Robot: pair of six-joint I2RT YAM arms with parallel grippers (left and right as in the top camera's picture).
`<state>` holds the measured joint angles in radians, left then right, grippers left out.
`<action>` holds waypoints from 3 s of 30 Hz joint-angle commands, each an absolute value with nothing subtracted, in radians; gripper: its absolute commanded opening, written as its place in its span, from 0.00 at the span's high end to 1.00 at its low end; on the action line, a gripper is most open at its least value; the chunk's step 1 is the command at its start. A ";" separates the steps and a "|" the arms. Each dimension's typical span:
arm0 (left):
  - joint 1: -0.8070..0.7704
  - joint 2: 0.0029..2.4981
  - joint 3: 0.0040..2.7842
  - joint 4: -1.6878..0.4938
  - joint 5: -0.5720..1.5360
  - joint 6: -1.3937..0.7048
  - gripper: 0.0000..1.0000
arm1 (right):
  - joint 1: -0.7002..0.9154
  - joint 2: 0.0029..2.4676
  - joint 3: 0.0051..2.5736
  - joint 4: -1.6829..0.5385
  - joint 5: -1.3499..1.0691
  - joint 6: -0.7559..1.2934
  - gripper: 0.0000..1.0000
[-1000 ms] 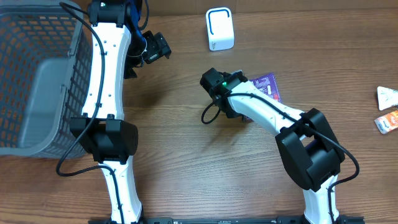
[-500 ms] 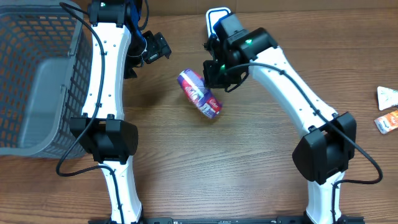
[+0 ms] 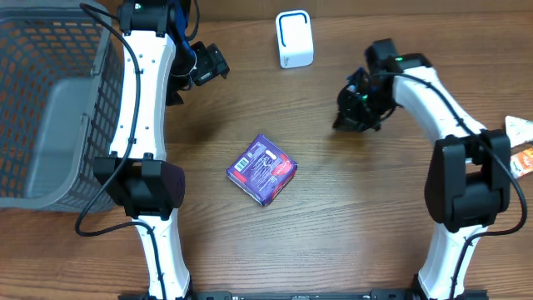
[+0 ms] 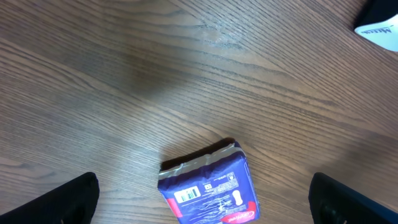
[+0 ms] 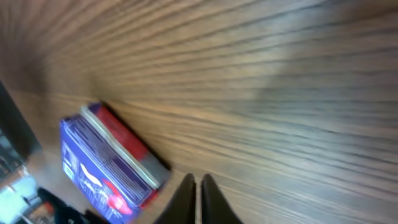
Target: Scan the item barcode
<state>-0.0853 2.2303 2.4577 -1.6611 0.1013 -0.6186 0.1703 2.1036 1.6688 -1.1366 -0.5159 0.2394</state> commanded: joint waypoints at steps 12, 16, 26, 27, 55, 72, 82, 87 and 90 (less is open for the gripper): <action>-0.088 2.238 2.458 -1.664 0.101 -0.606 0.00 | 0.781 1.882 1.705 -1.158 0.207 0.087 0.39; -0.088 2.238 2.458 -1.664 0.101 -0.606 0.00 | 0.935 1.882 1.631 -1.086 0.359 0.105 0.10; -0.088 2.238 2.458 -1.664 0.101 -0.606 0.00 | 1.076 1.889 1.452 -0.857 0.419 0.105 0.18; -0.088 2.238 2.458 -1.664 0.101 -0.606 0.00 | 1.090 1.892 1.441 -0.840 0.410 0.104 0.22; -0.088 2.238 2.458 -1.664 0.101 -0.606 0.00 | 0.845 1.966 1.728 -1.030 -0.105 0.261 0.96; -0.088 2.238 2.458 -1.664 0.101 -0.606 0.00 | 0.272 1.948 1.320 -0.778 -0.775 0.401 0.96; -0.088 2.238 2.458 -1.664 0.101 -0.606 0.00 | 0.146 1.945 1.575 -1.107 -0.375 0.208 0.32; -0.088 2.238 2.458 -1.664 0.101 -0.606 0.00 | 0.183 1.947 1.622 -1.154 -0.515 0.056 0.16; -0.088 2.238 2.458 -1.664 0.101 -0.606 0.00 | 0.223 1.948 1.588 -1.111 -0.514 0.029 0.16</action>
<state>-0.0853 2.2303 2.4577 -1.6615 0.1013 -0.6186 0.1753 1.9697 1.6104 -1.1450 -0.4751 0.1249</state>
